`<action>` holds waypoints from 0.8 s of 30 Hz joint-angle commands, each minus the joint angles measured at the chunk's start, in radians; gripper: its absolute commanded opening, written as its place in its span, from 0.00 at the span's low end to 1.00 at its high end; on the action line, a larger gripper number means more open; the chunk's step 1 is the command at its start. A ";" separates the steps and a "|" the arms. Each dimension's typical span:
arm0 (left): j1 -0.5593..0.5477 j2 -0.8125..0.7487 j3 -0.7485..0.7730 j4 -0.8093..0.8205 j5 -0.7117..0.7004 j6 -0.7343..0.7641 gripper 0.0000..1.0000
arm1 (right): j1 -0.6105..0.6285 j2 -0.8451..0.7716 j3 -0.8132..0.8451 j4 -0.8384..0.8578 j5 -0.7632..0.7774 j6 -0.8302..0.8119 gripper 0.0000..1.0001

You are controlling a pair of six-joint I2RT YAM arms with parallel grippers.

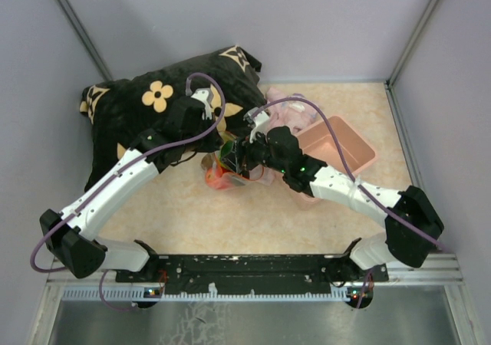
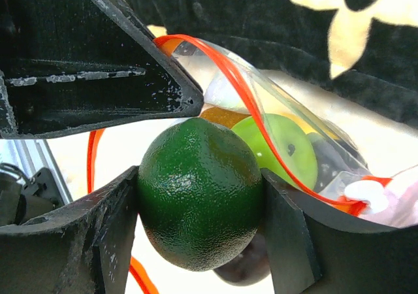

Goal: Place the food in the zip-top bag and seal the zipper
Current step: Place the fake fruit in the zipper food storage bag.

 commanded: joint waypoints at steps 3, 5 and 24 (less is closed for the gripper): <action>0.004 -0.040 -0.023 0.052 0.001 -0.014 0.00 | 0.013 0.016 0.045 0.045 -0.068 -0.003 0.58; 0.004 -0.040 -0.030 0.057 0.000 -0.017 0.00 | 0.013 0.024 0.061 0.013 -0.068 -0.007 0.67; 0.004 -0.070 -0.082 0.058 -0.059 -0.023 0.00 | 0.008 -0.113 0.192 -0.436 0.169 -0.059 0.84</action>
